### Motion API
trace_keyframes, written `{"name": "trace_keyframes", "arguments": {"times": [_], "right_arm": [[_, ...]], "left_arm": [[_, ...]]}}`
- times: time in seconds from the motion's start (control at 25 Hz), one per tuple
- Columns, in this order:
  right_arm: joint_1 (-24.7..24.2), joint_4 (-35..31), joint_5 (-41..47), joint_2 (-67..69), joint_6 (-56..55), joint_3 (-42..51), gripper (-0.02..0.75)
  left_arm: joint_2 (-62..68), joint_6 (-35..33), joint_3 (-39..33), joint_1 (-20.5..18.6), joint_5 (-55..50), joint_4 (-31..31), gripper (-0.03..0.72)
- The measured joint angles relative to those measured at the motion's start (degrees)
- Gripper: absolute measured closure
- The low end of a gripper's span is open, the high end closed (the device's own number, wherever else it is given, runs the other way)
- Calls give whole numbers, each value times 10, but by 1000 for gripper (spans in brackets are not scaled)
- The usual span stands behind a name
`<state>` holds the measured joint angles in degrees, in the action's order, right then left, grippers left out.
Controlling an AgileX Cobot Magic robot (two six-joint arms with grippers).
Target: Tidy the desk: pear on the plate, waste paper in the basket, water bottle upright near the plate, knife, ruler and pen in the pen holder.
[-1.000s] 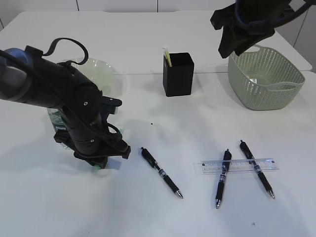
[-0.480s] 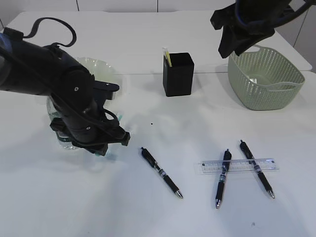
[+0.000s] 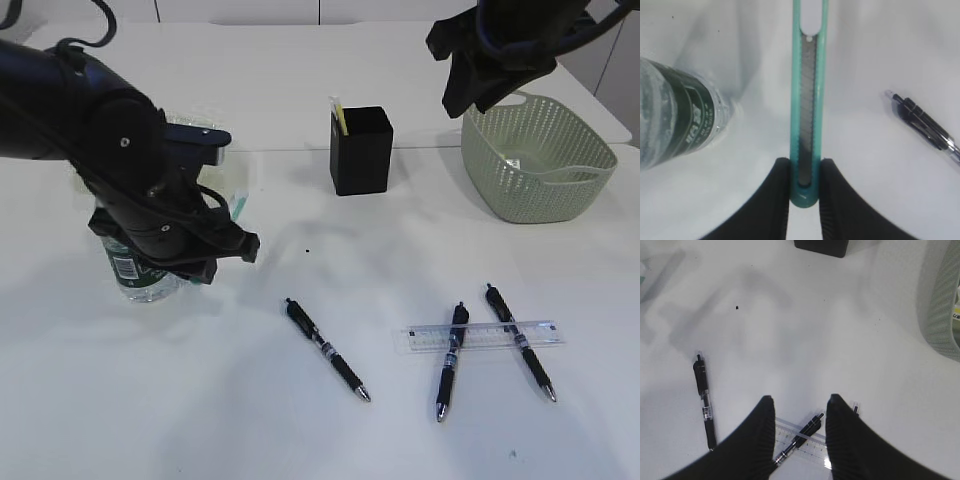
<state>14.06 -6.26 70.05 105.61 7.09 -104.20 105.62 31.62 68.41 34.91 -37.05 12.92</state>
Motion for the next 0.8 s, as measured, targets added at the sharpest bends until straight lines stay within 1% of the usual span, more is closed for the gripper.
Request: {"name": "trace_keyframes", "arguments": {"times": [0.52,0.6,0.8], "right_arm": [[0,0,0,0,0,0,479],[0,0,0,0,0,0,479],[0,0,0,0,0,0,479]], "left_arm": [[-50,-39,-2,1,-11,0,595],[-53,-48,-2,10,-11,0,595],[-62,-67,-2,48,-13,1,595]]}}
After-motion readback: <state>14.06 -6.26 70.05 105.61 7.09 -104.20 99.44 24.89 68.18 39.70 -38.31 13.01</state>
